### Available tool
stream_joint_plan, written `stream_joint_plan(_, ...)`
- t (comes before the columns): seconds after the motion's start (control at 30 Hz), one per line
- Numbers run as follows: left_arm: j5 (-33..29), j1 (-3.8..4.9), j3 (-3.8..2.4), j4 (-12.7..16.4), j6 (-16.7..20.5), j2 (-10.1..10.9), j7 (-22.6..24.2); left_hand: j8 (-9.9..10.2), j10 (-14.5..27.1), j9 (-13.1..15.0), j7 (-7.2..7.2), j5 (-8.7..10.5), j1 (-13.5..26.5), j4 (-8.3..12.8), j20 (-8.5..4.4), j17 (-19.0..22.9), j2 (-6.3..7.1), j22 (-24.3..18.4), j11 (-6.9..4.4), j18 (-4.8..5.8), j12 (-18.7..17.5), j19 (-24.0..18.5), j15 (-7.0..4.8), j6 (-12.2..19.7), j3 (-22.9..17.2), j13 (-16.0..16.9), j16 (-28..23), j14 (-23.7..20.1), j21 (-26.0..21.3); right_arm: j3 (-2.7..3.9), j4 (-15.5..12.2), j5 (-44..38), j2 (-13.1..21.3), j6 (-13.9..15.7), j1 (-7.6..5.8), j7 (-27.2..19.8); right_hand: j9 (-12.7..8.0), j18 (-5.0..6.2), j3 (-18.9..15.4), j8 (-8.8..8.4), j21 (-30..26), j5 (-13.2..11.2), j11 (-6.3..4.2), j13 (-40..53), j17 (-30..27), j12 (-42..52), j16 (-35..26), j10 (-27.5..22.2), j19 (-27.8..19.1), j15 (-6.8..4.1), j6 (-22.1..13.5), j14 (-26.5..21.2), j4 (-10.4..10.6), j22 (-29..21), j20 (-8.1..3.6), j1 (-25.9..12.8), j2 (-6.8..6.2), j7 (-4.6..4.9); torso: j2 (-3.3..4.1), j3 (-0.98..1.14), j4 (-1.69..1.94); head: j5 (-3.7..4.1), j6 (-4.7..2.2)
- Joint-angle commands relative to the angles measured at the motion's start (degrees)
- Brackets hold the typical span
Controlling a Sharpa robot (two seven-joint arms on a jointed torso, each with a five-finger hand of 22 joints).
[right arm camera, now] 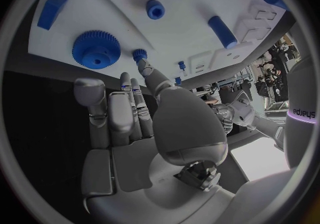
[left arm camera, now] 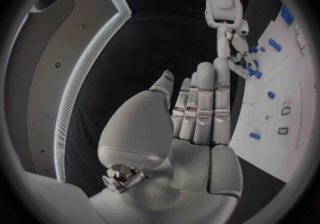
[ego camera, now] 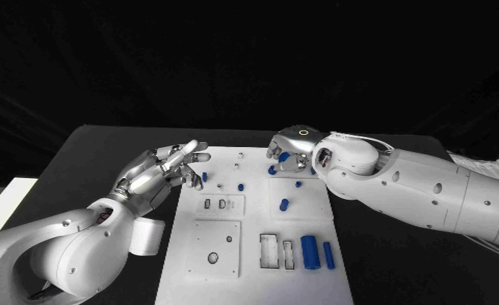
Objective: Assemble the parts on the task board
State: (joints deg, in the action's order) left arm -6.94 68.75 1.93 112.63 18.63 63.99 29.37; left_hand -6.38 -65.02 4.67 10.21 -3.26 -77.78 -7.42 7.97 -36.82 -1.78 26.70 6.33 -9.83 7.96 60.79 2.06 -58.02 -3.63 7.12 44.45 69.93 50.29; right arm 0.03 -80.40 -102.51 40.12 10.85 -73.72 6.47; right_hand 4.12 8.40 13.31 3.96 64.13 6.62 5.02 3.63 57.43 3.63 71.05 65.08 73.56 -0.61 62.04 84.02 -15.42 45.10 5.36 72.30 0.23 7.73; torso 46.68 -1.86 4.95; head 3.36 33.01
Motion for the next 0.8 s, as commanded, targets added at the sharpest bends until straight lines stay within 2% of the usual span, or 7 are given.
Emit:
stream_joint_plan(0.03,0.44,0.13,-0.04,0.19,-1.09,0.07,0.15,0.34,0.34,-0.07,0.39,-0.08,0.38,0.06,0.0,-0.07,0.08,0.06,0.23,-0.6,-0.37,-0.34,0.0,0.08,0.4,0.05,0.34,-0.54,0.33,0.03,-0.06,-1.18,-0.05,-2.52,0.06,0.54,0.0,-0.49,0.4,-0.36,0.33,-0.19,-0.14,-0.04,0.09,-0.15,0.26,-0.38,-0.53,0.4,-0.32,1.32,0.03,0.05,0.08,-0.28,-0.21,0.05,0.59,0.03,0.25,0.12,0.07)
stream_joint_plan(0.13,0.44,0.15,-0.04,0.07,-0.98,0.06,0.14,0.34,0.34,-0.07,0.39,-0.08,0.38,0.06,0.0,-0.07,0.08,0.06,0.23,-0.6,-0.37,-0.34,0.0,0.08,0.4,0.05,0.34,-0.54,0.33,0.02,-0.29,-1.17,0.07,-3.01,0.09,0.46,0.01,-0.48,0.46,-0.35,0.34,-0.18,-0.14,-0.03,0.11,-0.13,0.29,-0.38,-0.56,0.41,-0.31,1.32,0.05,0.05,0.08,-0.25,-0.17,0.05,0.82,-0.01,0.33,0.23,0.1)
stream_joint_plan(0.5,0.44,0.17,-0.04,-0.42,-0.66,-0.11,0.04,0.37,0.39,-0.08,0.42,-0.08,0.4,0.07,0.02,-0.09,0.08,0.08,0.25,-0.6,-0.4,-0.4,0.02,0.11,0.41,0.06,0.33,-0.59,0.35,0.03,-1.5,-0.27,0.71,-3.37,0.13,-0.27,0.1,-0.47,1.08,-0.19,0.63,-0.17,-0.17,0.02,0.18,0.02,0.44,-0.05,-0.71,0.41,0.07,1.27,0.32,0.28,0.14,-0.19,0.21,0.1,1.37,-0.06,0.14,0.22,-0.03)
stream_joint_plan(0.8,0.44,0.18,-0.04,-0.47,-0.49,-0.13,-0.17,0.41,0.42,-0.09,0.44,-0.08,0.39,0.08,0.04,-0.11,0.05,0.1,0.27,-0.6,-0.43,-0.46,0.03,0.13,0.41,0.06,0.33,-0.64,0.38,0.03,-1.62,-0.22,0.58,-3.2,0.14,-0.42,0.22,-0.48,2.14,-0.09,1.02,-0.47,-0.25,0.04,0.52,0.06,0.79,0.52,-0.88,0.37,0.63,1.26,0.82,0.62,0.15,-0.25,0.86,0.04,1.73,-0.04,0.3,0.28,-0.38)
